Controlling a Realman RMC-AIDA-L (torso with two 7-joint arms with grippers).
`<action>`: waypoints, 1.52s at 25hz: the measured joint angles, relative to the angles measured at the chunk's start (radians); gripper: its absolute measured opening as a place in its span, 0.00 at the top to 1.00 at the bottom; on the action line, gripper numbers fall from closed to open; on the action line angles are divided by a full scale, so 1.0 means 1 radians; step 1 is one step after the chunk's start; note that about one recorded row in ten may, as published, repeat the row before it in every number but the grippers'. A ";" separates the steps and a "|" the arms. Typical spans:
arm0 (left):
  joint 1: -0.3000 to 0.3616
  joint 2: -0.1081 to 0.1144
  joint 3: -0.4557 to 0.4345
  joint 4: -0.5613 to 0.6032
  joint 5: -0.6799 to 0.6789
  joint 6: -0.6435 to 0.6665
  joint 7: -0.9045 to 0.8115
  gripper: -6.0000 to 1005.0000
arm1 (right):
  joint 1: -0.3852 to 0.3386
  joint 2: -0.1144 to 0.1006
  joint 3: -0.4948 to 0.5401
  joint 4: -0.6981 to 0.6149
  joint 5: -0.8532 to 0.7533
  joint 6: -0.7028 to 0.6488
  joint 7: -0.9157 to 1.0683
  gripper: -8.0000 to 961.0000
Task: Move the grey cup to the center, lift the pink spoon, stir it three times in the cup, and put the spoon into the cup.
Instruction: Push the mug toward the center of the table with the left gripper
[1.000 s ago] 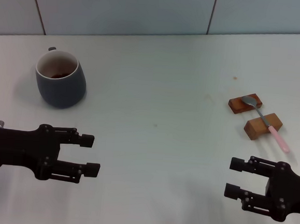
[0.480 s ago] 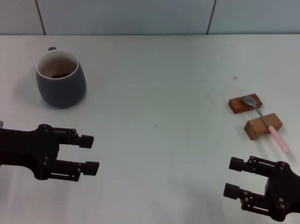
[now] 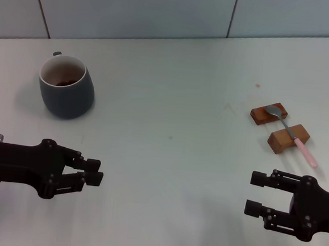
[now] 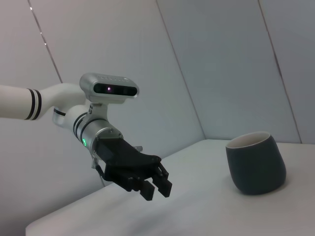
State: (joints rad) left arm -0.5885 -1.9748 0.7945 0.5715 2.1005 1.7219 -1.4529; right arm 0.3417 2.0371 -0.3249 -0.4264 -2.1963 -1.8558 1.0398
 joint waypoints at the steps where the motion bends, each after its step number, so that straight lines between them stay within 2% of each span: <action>1: 0.000 -0.002 0.000 0.001 0.004 -0.011 -0.001 0.64 | 0.000 0.000 0.001 0.000 0.000 0.001 0.000 0.30; 10: 0.006 -0.004 -0.010 0.008 0.000 -0.018 -0.001 0.91 | -0.001 -0.001 0.002 0.000 0.000 0.001 -0.002 0.30; 13: 0.008 -0.008 -0.044 0.013 -0.003 -0.019 0.008 0.99 | -0.003 -0.001 0.001 0.000 0.000 0.001 -0.001 0.30; 15: 0.009 -0.021 -0.087 0.029 -0.004 -0.023 0.020 0.98 | -0.005 -0.002 0.001 0.000 0.000 0.001 -0.001 0.30; 16: 0.010 -0.047 -0.158 0.066 -0.004 -0.040 0.044 0.98 | -0.007 -0.003 0.003 0.000 0.000 0.001 -0.001 0.30; 17: 0.010 -0.047 -0.158 0.066 -0.004 -0.040 0.044 0.98 | -0.007 -0.003 0.003 0.000 0.000 0.001 -0.001 0.30; 18: 0.010 -0.059 -0.195 0.084 -0.005 -0.058 0.057 0.98 | -0.008 -0.003 0.004 0.000 0.000 0.002 -0.002 0.30; 20: 0.009 -0.079 -0.258 0.104 -0.009 -0.103 0.079 0.98 | -0.010 -0.004 0.005 0.000 0.000 0.001 -0.003 0.30; 21: 0.004 -0.089 -0.319 0.095 -0.042 -0.172 0.124 0.98 | -0.011 -0.005 0.005 0.000 0.000 0.001 -0.003 0.30; 23: 0.004 -0.090 -0.331 0.080 -0.067 -0.200 0.146 0.98 | -0.013 -0.005 0.005 0.000 0.000 0.001 -0.003 0.30; 25: 0.007 -0.090 -0.341 0.046 -0.137 -0.264 0.198 0.98 | -0.017 -0.005 0.006 0.000 0.000 0.000 -0.003 0.30; 26: 0.012 -0.090 -0.342 0.011 -0.215 -0.334 0.266 0.98 | -0.020 -0.005 0.008 0.000 0.000 0.000 -0.004 0.30; 30: 0.013 -0.090 -0.342 -0.048 -0.314 -0.428 0.369 0.98 | -0.023 -0.005 0.009 0.000 0.000 0.000 -0.004 0.30; 31: 0.009 -0.090 -0.343 -0.092 -0.379 -0.497 0.453 0.98 | -0.023 -0.004 0.009 0.000 0.000 0.000 -0.004 0.30; 32: 0.009 -0.090 -0.343 -0.092 -0.379 -0.497 0.453 0.98 | -0.023 -0.004 0.009 0.000 0.001 0.000 -0.004 0.30; 38: -0.025 -0.095 -0.338 -0.195 -0.527 -0.705 0.729 0.98 | -0.024 -0.005 0.009 0.000 0.007 -0.004 -0.004 0.30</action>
State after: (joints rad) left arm -0.6135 -2.0696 0.4563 0.3768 1.5731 1.0165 -0.7236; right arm 0.3175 2.0318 -0.3158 -0.4265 -2.1895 -1.8600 1.0358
